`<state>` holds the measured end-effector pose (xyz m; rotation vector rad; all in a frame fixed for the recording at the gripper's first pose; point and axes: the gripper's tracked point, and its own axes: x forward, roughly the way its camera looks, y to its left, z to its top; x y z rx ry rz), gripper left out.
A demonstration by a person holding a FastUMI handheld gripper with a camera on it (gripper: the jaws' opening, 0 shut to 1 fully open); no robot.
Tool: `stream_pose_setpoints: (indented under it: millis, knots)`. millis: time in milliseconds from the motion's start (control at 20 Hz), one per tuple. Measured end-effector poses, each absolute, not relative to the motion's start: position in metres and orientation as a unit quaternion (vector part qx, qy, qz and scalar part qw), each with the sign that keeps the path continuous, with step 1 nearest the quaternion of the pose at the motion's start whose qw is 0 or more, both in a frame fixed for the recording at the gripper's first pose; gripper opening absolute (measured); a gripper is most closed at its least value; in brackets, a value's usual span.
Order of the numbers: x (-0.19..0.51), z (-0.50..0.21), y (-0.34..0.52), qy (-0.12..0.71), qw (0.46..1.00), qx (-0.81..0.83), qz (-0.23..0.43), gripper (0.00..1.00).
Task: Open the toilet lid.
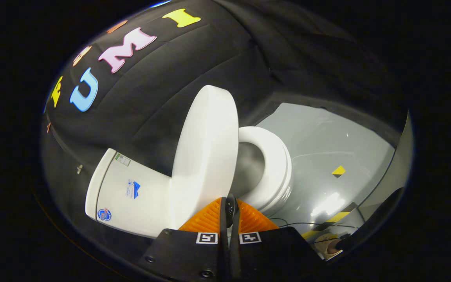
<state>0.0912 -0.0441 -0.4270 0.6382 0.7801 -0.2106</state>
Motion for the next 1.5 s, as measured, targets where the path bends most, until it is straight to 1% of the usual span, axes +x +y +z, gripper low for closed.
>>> stream_pose_setpoints:
  millis: [350,700,1050,1350,1500]
  knots:
    - [0.099,-0.375,-0.009,0.356,0.902,0.226,-0.091,0.05]
    - [0.106,-0.330,0.037,0.326,0.929,0.162,-0.067,0.05]
    - [0.118,-0.292,0.103,0.290,0.952,0.096,-0.017,0.05]
    - [0.120,-0.277,0.154,0.279,0.959,0.041,0.024,0.05]
    - [0.121,-0.274,0.169,0.275,0.961,0.030,0.031,0.05]
